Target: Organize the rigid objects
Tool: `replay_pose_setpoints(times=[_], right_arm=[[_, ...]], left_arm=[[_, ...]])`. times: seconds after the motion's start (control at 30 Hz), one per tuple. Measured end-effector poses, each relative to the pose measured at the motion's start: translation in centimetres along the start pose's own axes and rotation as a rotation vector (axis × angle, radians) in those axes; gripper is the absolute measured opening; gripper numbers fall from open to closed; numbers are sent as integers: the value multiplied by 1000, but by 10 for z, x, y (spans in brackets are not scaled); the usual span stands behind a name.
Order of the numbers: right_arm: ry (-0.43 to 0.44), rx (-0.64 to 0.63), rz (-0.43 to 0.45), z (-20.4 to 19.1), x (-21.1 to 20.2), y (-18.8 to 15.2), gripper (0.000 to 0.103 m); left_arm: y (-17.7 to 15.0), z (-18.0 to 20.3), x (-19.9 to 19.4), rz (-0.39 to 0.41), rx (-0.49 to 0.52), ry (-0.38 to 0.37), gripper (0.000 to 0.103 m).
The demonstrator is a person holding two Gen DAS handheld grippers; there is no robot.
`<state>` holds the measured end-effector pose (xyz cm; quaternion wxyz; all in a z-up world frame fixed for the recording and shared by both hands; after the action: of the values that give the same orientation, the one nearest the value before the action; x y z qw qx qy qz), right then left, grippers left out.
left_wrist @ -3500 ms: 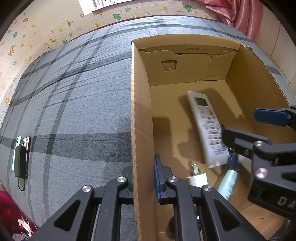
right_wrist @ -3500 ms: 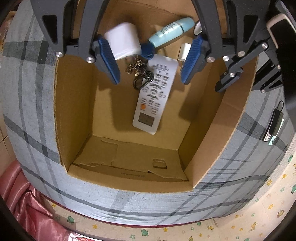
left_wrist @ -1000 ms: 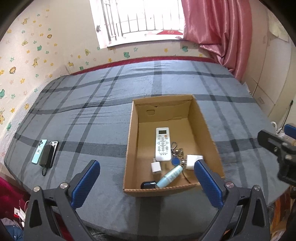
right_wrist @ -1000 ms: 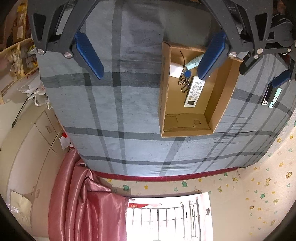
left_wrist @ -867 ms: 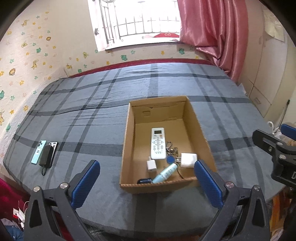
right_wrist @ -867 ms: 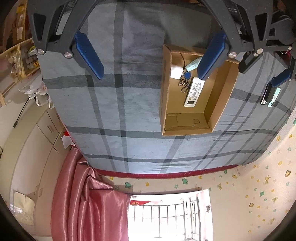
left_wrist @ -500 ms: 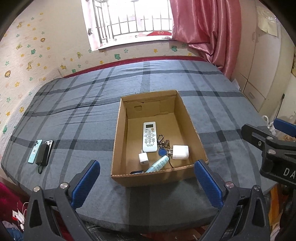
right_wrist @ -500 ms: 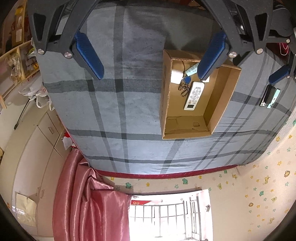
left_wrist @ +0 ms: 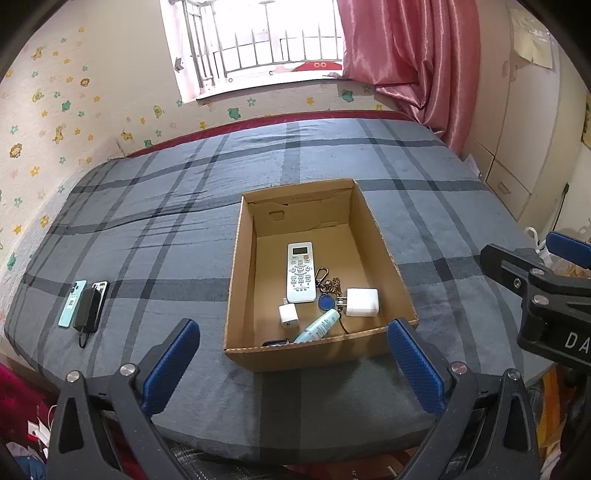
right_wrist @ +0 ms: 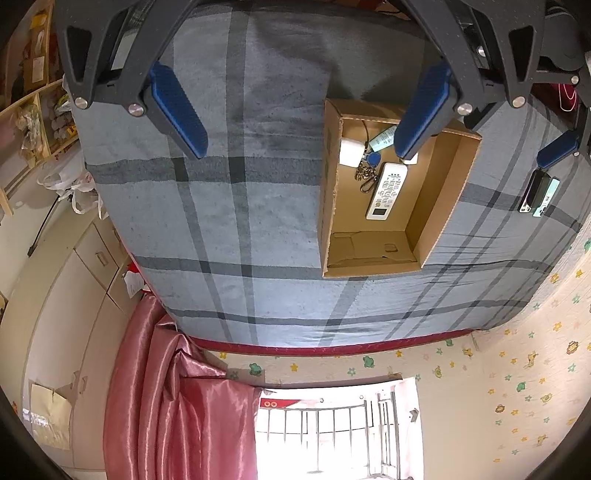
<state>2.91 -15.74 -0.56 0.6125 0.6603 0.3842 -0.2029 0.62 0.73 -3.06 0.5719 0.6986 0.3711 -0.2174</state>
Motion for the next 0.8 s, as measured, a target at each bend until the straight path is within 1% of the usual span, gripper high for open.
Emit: replay_pose_setpoints(times=[0.8], right_arm=[[5, 4, -1, 2, 0, 1, 103]], left_arm=[[1, 1, 5, -11, 4, -9, 103]])
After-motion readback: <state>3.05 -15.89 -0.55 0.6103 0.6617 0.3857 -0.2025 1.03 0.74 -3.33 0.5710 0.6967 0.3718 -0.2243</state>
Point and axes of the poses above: each gripper's, at about its wrist camera, not at the fingertips, and x roughly the way its jaws point, z to its right, y to its top, the point moved 2 cm from there along x, roughly the way its jaws point, and after that the axes turned 12 degrees about y, right-handed, at the moved point
